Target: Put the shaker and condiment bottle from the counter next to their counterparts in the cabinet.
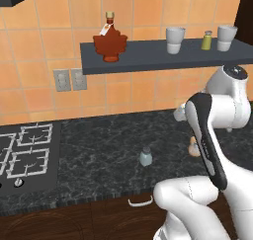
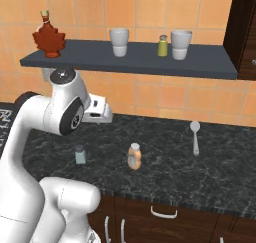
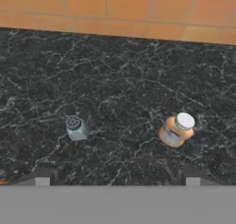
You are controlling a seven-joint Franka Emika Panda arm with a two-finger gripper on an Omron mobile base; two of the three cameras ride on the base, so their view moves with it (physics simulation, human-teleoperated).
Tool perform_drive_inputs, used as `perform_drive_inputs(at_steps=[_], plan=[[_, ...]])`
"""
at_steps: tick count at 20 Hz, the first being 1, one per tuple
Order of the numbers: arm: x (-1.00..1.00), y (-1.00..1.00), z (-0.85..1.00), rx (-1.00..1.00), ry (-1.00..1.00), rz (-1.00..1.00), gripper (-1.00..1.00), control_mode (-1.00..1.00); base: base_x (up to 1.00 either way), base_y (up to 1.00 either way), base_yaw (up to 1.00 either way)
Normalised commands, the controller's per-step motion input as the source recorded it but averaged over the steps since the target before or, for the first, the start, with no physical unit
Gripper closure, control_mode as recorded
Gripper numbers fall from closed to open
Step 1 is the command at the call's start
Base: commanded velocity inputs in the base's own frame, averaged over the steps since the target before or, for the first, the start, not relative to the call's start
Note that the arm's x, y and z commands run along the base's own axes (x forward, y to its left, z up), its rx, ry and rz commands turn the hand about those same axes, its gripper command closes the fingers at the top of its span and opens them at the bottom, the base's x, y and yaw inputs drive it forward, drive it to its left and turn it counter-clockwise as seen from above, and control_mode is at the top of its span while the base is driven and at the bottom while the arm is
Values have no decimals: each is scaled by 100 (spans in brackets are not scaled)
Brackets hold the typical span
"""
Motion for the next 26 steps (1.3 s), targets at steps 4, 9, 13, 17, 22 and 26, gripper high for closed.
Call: perform_drive_inputs(at_steps=[4,9,13,17,22,26], plan=[[-63,-80,0,4,-31,14,-100,-100,0,0,0],[-21,-79,0,16,-6,10,-100,-100,0,0,0],[-5,-27,-5,4,0,5,-100,-100,0,0,0],[0,-21,0,4,1,0,-100,-100,0,0,0],[29,-37,-1,5,5,0,-100,-100,0,0,0],[26,-42,-11,0,6,4,-100,-100,0,0,0]])
